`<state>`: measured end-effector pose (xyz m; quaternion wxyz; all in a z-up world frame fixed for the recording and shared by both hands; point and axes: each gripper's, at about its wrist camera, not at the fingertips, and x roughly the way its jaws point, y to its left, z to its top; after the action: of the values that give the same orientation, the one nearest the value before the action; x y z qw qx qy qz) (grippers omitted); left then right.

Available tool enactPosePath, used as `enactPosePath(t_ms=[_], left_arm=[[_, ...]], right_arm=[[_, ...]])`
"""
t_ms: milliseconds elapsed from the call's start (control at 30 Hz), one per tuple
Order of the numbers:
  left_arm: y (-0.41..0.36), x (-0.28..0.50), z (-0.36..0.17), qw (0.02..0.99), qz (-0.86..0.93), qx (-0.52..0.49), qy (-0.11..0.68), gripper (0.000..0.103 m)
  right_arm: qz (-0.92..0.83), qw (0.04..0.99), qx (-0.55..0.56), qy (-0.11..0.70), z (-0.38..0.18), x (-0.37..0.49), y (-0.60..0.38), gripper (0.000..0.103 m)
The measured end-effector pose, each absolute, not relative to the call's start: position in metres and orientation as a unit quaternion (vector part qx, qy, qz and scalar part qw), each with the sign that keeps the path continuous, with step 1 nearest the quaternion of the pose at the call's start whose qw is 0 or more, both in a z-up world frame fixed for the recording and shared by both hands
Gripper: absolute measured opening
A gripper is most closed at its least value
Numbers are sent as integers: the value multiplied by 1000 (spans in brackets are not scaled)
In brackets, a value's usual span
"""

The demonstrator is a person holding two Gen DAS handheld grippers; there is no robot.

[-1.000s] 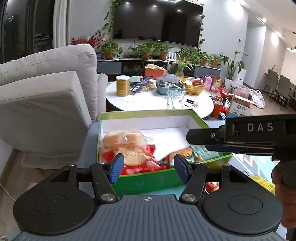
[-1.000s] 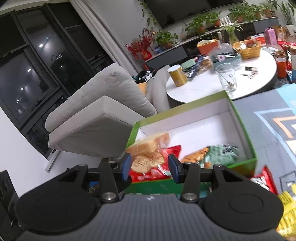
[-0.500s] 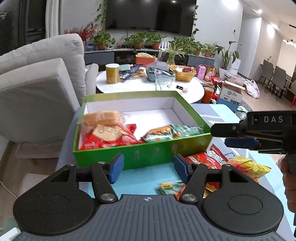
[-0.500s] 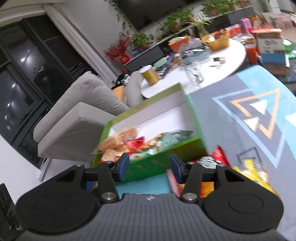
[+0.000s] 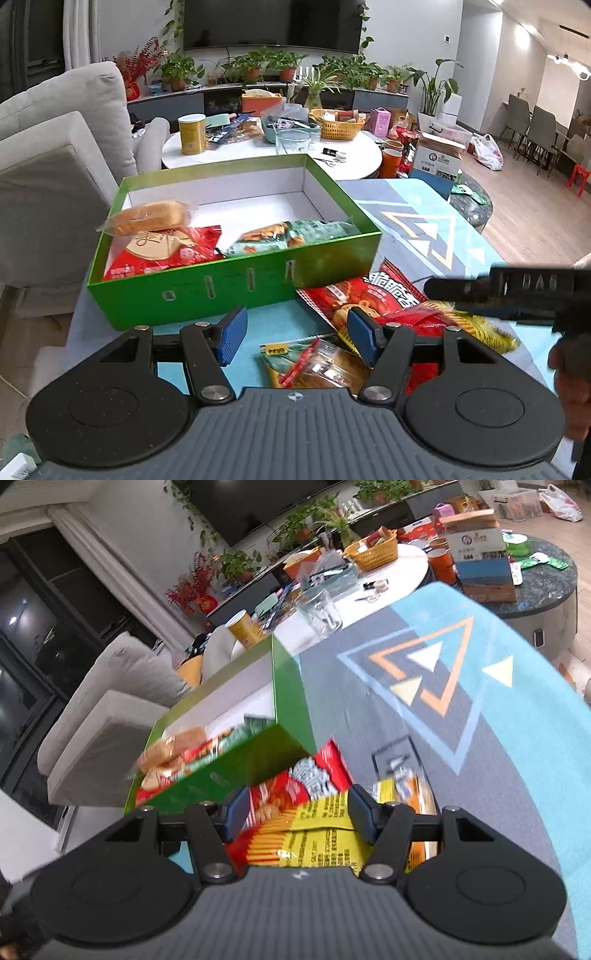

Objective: Organize snacks
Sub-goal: 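Move the right tool down to the yellow-and-red chip bag, then grasp the yellow-and-red chip bag with the right tool and lift it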

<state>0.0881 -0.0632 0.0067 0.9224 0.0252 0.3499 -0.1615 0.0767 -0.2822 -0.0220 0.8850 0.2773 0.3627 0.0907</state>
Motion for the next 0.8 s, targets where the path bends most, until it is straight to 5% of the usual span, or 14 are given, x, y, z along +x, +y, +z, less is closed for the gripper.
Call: enactPosePath(t_ms=[433,800], left_arm=[[-21,63,5,926,-130,-7,354,57],[12,41,7,926,-134,-25,352,62]], right_arm=[[168,875,261,372,-30,56,-233,67],[182,861,286,378,-20,43,-228,81]])
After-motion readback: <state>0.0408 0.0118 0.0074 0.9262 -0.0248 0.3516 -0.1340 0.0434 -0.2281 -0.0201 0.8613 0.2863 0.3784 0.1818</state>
